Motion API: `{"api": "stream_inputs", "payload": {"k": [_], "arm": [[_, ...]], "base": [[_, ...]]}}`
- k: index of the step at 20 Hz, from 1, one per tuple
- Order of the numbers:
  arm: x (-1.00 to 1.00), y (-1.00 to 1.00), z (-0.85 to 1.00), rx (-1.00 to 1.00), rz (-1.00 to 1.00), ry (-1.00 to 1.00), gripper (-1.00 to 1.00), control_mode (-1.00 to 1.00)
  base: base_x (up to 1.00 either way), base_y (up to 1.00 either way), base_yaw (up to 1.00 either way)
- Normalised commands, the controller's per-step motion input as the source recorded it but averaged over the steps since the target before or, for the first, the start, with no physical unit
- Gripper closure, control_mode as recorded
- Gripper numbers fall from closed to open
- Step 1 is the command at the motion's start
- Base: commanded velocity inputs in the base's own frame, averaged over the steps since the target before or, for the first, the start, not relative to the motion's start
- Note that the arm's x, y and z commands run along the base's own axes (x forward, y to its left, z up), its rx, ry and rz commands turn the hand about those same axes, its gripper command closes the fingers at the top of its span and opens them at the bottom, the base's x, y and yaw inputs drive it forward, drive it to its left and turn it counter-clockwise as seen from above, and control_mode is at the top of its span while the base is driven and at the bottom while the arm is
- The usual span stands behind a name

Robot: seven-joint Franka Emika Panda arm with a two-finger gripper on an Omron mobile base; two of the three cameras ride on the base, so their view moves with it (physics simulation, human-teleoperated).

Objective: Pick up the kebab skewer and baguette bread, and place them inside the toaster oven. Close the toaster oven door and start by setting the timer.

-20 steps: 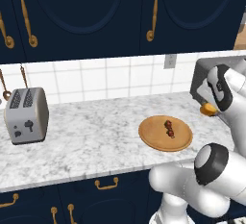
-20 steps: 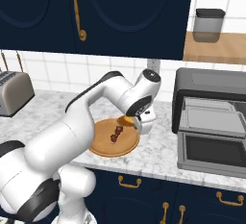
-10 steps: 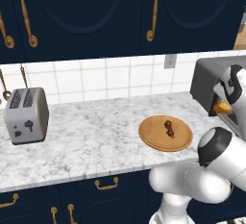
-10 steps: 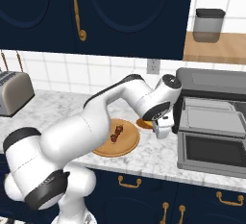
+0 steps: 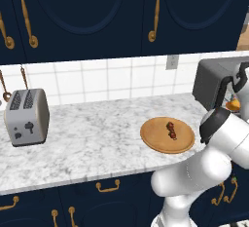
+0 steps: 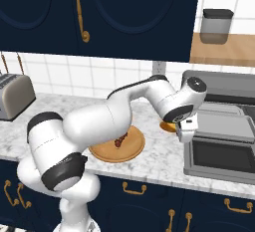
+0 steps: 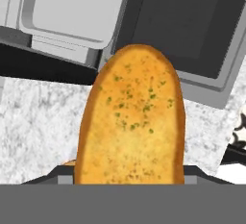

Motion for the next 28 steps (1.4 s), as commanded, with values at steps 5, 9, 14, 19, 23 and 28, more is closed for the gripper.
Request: {"api": "stream_inputs", "payload": {"k": [5,9,14,19,23,28], "arm": [[0.2,-0.58,-0.05,0.0,-0.05,0.0,1.0,-1.0],[0.06,-0.63,-0.12,0.0,0.0,-0.07,1.0,-1.0],[0.0,-0.33,0.0,0.0,0.0,-0.28,1.0,-1.0],[0.4,-0.2,0.0,0.0,0.0,-0.12,1.0,-1.0],[0.38,-0.38,0.0,0.0,0.0,-0.03,1.0,-1.0],[0.03,-0.36,0.0,0.0,0.0,0.0,1.0,-1.0]], "base": [[0.0,0.0,0.0],[0.0,0.0,0.0],[0.0,0.0,0.0],[0.0,0.0,0.0],[0.0,0.0,0.0],[0.0,0.0,0.0]]}}
